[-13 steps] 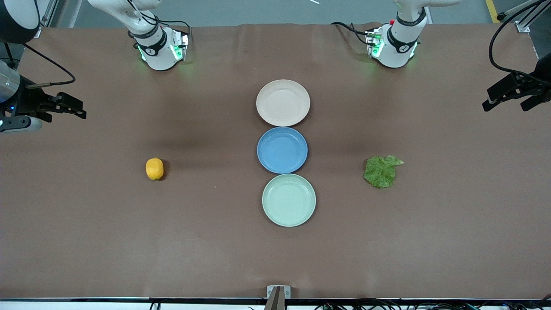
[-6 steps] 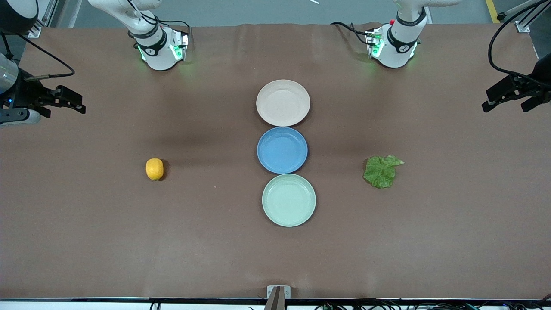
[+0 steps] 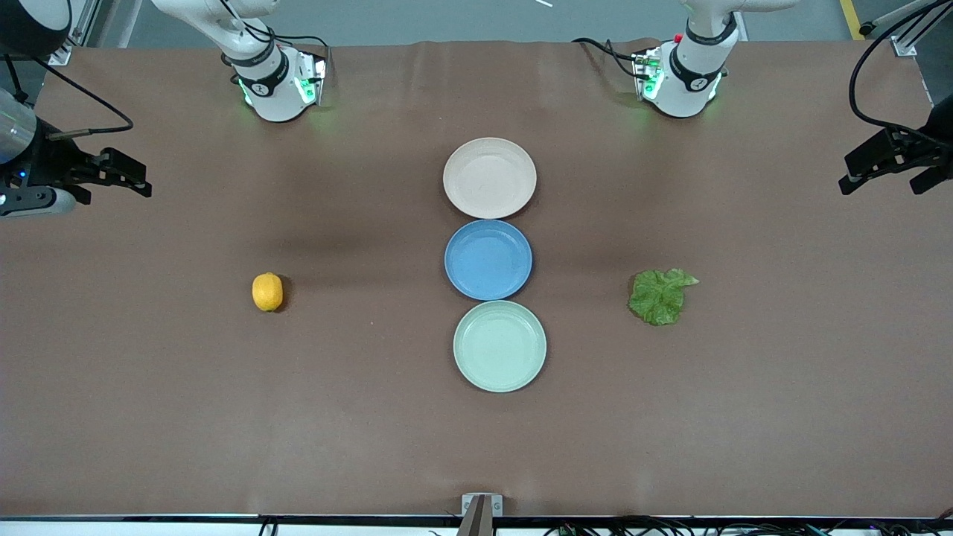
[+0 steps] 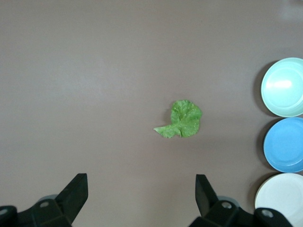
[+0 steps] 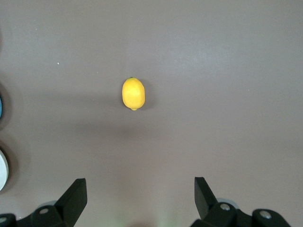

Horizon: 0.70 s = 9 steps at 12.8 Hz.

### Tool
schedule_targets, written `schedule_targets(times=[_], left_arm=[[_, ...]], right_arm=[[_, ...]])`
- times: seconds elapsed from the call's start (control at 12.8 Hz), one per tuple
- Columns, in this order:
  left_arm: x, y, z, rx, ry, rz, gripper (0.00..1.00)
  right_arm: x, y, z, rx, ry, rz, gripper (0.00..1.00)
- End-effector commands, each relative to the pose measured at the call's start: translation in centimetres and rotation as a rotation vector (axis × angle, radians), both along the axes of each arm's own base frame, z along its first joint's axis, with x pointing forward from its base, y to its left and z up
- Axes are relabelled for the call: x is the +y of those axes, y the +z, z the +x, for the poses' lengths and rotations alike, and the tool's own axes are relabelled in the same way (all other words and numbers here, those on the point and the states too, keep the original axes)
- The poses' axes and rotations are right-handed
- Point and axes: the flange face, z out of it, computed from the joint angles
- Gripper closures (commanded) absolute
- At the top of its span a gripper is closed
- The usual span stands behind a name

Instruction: Pick lemon and lettuce from plates

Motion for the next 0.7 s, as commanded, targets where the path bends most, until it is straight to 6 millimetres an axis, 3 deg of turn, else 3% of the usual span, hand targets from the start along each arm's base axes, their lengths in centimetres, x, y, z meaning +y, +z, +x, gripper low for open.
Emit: schedule_targets(times=[0.0, 0.62], left_arm=[[-0.14, 0.49, 0.11, 0.009, -0.029, 0.021, 0.0], [-0.29, 0.65, 0.06, 0.007, -0.031, 0.007, 0.0]], right_arm=[[0.3, 0.24, -0.97, -0.012, 0.004, 0.01, 0.0], [0.71, 0.43, -1.15, -0.01, 0.012, 0.01, 0.0]])
